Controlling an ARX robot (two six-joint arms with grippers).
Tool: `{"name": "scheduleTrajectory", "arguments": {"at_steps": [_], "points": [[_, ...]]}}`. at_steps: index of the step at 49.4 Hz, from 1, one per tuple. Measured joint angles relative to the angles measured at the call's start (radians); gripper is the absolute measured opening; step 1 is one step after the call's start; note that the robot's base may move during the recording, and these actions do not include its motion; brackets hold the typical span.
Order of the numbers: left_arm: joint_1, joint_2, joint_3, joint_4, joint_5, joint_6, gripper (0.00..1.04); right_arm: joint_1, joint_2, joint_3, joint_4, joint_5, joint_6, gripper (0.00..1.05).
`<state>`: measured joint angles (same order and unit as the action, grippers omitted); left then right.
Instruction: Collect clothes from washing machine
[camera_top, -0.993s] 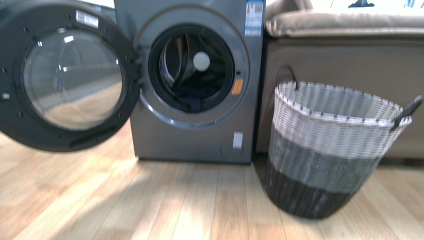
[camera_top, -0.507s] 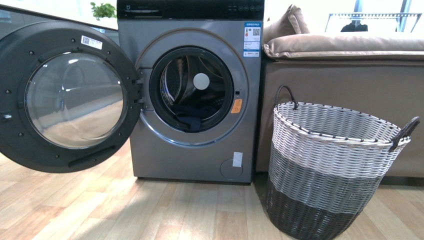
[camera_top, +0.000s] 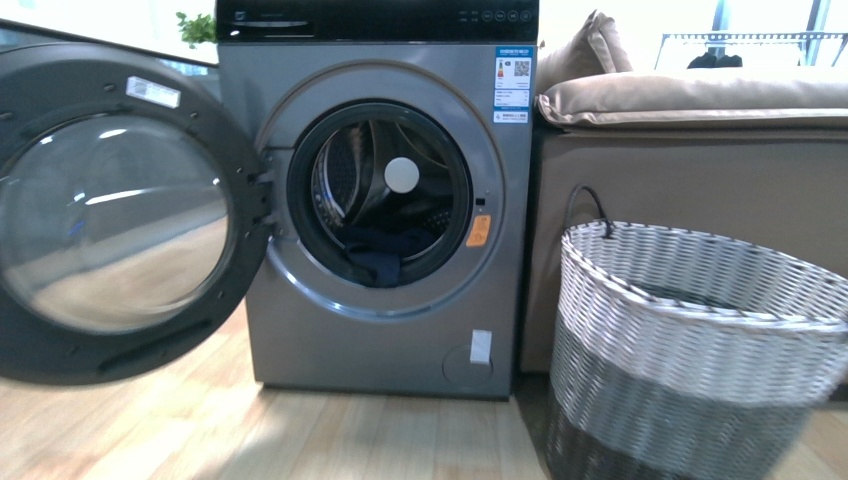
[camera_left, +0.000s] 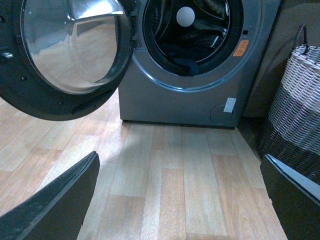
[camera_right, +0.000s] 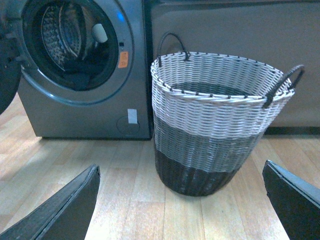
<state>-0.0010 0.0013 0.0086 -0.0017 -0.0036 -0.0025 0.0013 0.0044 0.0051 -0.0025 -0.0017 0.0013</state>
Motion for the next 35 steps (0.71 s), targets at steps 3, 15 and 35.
{"name": "scheduleTrajectory", "arguments": {"at_steps": [3,15,35], "points": [[0.0,0.0,0.0,0.0,0.002,0.0,0.98,0.0,0.0,0.0,-0.001,0.0,0.0,0.97],[0.0,0.001,0.0,0.0,0.004,0.0,0.98,0.0,0.001,0.0,0.0,0.001,0.0,0.97],[0.0,0.0,0.0,0.0,0.006,0.0,0.98,-0.001,0.0,0.0,0.0,0.003,0.0,0.97]]}}
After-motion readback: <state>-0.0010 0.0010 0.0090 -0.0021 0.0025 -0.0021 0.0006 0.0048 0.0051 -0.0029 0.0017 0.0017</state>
